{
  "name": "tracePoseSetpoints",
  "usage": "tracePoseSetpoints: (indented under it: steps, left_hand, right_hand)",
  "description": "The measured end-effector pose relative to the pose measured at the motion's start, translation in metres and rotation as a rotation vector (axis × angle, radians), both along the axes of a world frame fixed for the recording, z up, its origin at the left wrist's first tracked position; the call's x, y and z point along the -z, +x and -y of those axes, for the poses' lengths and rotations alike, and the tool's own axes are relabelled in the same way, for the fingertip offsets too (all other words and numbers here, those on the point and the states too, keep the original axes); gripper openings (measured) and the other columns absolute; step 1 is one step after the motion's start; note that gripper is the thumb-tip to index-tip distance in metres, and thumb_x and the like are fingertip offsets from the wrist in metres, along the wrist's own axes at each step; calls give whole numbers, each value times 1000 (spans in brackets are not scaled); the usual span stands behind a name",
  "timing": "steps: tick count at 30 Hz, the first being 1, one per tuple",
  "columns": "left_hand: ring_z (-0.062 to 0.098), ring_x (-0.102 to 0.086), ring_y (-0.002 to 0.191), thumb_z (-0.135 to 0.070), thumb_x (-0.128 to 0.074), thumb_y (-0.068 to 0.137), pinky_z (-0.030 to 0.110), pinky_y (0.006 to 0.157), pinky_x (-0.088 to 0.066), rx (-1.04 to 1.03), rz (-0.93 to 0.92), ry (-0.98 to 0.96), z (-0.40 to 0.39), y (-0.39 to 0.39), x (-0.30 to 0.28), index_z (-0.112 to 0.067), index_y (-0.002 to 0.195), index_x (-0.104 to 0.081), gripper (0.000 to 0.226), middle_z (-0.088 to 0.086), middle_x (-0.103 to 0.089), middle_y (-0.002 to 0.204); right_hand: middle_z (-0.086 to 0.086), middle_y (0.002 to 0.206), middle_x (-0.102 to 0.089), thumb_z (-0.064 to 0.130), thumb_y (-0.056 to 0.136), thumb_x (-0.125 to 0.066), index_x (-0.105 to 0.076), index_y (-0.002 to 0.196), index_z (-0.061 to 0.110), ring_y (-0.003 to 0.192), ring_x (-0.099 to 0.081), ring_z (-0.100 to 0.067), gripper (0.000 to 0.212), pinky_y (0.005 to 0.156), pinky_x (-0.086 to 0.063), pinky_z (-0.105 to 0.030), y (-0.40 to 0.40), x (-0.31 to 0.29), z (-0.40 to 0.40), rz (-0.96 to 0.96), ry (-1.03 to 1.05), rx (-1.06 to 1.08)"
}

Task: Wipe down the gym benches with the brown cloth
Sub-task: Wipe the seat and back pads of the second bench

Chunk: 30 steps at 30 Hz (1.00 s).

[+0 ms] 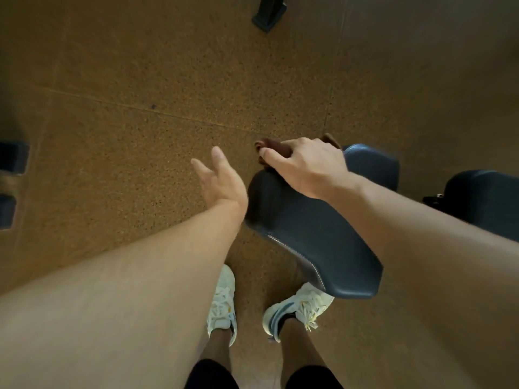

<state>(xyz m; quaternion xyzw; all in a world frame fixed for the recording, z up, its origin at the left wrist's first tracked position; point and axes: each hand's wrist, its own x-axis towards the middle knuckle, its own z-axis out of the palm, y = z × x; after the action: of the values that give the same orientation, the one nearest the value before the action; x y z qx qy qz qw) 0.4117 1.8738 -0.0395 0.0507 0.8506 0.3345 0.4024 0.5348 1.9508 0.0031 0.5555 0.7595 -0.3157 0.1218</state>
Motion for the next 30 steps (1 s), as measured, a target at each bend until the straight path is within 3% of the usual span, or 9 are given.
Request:
tracePoseSetpoints:
  steps: [3, 7, 11, 15, 18, 20, 24, 27, 30]
  left_hand:
    - [29, -22, 155, -63, -21, 104, 50, 123, -16, 185, -69, -83, 49, -35, -3, -32, 163, -3, 70, 0, -18, 170]
    - [26, -22, 154, -64, -16, 103, 52, 122, -15, 409, -180, -124, 83, -62, -23, -35, 163, -4, 67, -6, -22, 169]
    - [21, -29, 151, -65, -19, 103, 50, 120, -23, 594, -256, -2, 50, -55, -45, -35, 162, -14, 66, -6, -30, 166]
    - [16, -38, 146, -61, -30, 103, 49, 118, -35, 863, -307, 161, 0, -14, -64, -32, 156, -33, 61, -5, -39, 160]
    - [17, -39, 144, -57, -36, 104, 46, 116, -37, 1109, -372, 128, -23, 19, -67, -30, 151, -41, 54, -5, -42, 157]
    - [21, -40, 143, -60, -35, 102, 47, 114, -38, 1215, -371, 18, -29, 29, -59, -29, 151, -42, 58, -3, -43, 156]
    - [27, -51, 131, -66, -36, 99, 46, 102, -44, 1114, -420, -122, -18, 40, -41, -25, 147, -47, 63, 1, -54, 144]
    - [29, -56, 124, -68, -38, 98, 46, 98, -46, 973, -566, -50, -10, 52, -39, -23, 140, -54, 64, 3, -61, 136]
    - [27, -58, 120, -65, -38, 99, 45, 93, -48, 1001, -634, -7, -10, 54, -35, -23, 135, -58, 59, 2, -64, 130]
  right_hand:
    - [13, 98, -72, 75, 97, -39, -72, 107, 37, 97, -64, -17, 51, 91, -42, -39, -15, 1, 30, -106, 178, 7]
    - [13, 144, -63, 68, 95, -54, -73, 123, 38, 145, -46, -20, 45, 125, -20, -57, -12, 10, 84, -216, 424, -53]
    - [4, 168, -36, 58, 98, -60, -60, 146, 38, 161, -17, -30, 52, 125, -11, -69, 2, 19, 140, -235, 491, -102]
    - [2, 174, -20, 44, 101, -59, -36, 161, 44, 163, -8, -32, 63, 125, -15, -70, 28, 32, 198, -182, 498, -76]
    - [1, 175, -17, 43, 105, -51, -22, 165, 44, 163, -7, -33, 67, 125, -17, -69, 41, 42, 234, -100, 417, 181]
    - [3, 176, -12, 58, 106, -35, -15, 165, 44, 164, 3, -26, 64, 129, -5, -60, 44, 41, 242, -34, 298, 518]
    - [11, 175, 17, 74, 97, -5, 7, 163, 47, 157, 30, -14, 73, 129, 15, -50, 53, 39, 217, -1, -2, 1073]
    - [7, 175, 18, 73, 97, -10, 12, 164, 41, 160, 23, -22, 78, 128, 13, -56, 61, 43, 188, 63, -83, 1207]
    - [4, 177, 4, 72, 100, -17, 7, 165, 40, 162, 4, -27, 76, 129, 1, -59, 80, 53, 167, 95, -73, 1262]
